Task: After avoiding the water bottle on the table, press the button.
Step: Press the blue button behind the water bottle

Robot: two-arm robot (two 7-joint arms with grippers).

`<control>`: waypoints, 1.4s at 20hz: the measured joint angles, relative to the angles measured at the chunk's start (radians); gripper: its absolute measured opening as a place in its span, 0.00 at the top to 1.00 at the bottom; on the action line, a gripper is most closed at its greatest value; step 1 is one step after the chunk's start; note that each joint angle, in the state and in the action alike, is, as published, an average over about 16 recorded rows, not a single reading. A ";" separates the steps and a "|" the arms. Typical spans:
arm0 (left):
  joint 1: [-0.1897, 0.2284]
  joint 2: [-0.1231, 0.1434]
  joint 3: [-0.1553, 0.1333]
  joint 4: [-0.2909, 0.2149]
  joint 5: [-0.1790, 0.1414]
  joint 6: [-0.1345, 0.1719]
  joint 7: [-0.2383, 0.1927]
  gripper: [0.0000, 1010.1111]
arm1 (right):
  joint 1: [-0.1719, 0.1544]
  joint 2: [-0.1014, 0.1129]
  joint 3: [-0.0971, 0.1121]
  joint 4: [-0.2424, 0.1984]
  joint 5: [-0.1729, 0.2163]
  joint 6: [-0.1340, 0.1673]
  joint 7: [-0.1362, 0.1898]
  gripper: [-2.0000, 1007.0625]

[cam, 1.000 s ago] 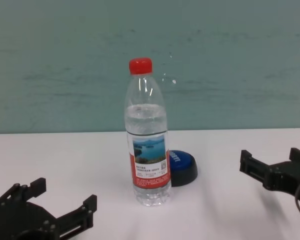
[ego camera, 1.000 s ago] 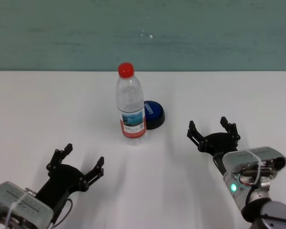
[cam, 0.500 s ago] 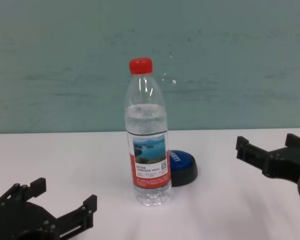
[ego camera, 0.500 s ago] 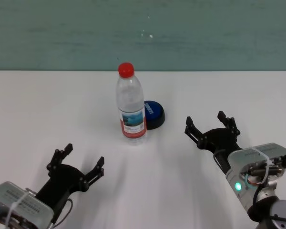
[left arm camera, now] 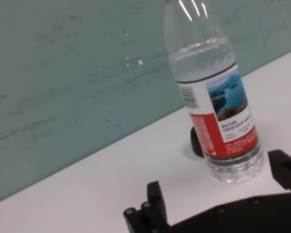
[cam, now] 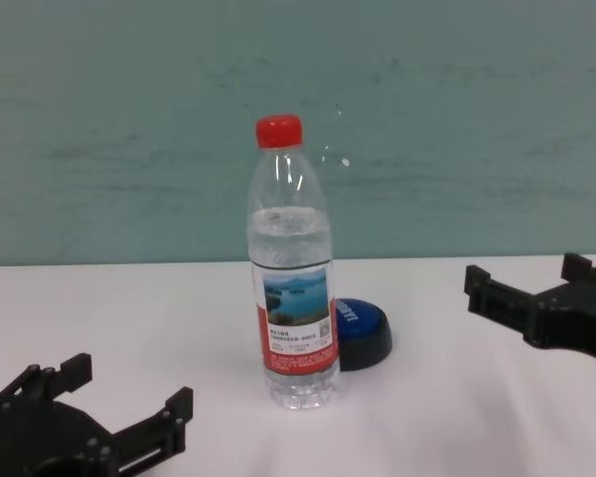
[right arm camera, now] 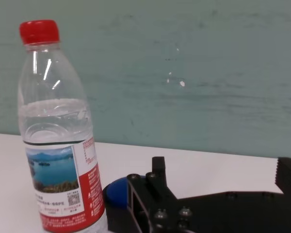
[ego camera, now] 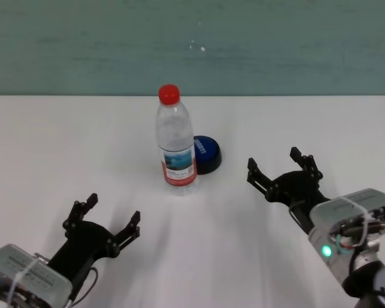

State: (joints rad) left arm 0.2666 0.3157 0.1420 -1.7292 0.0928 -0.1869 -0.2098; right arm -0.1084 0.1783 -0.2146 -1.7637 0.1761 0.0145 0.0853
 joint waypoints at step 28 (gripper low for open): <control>0.000 0.000 0.000 0.000 0.000 0.000 0.000 0.01 | -0.120 0.116 0.029 -0.143 0.117 0.034 0.173 0.00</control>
State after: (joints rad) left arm 0.2667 0.3157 0.1420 -1.7292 0.0928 -0.1868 -0.2098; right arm -0.2281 0.2944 -0.1856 -1.9071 0.2927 0.0483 0.2582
